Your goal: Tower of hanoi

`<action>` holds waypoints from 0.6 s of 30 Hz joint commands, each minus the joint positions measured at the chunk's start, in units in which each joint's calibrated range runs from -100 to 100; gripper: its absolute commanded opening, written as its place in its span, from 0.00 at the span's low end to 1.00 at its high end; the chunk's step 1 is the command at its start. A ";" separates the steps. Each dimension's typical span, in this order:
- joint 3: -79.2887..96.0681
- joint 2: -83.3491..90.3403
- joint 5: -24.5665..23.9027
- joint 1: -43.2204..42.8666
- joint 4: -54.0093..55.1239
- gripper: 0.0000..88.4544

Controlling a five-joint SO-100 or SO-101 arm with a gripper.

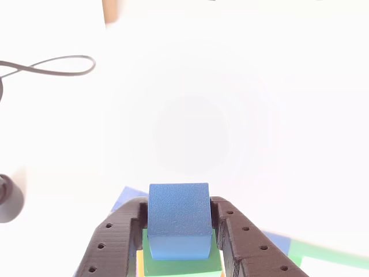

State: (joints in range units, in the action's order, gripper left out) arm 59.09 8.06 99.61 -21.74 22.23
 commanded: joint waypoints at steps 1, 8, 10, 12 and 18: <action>-0.09 0.70 0.39 -0.12 1.49 0.17; 1.27 1.18 0.39 0.16 3.36 0.25; 1.27 1.91 0.39 0.26 3.36 0.26; 1.27 3.36 0.39 0.35 3.03 0.27; 0.09 11.36 0.39 0.26 -2.80 0.26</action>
State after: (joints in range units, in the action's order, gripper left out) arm 60.66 12.03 100.00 -21.74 23.03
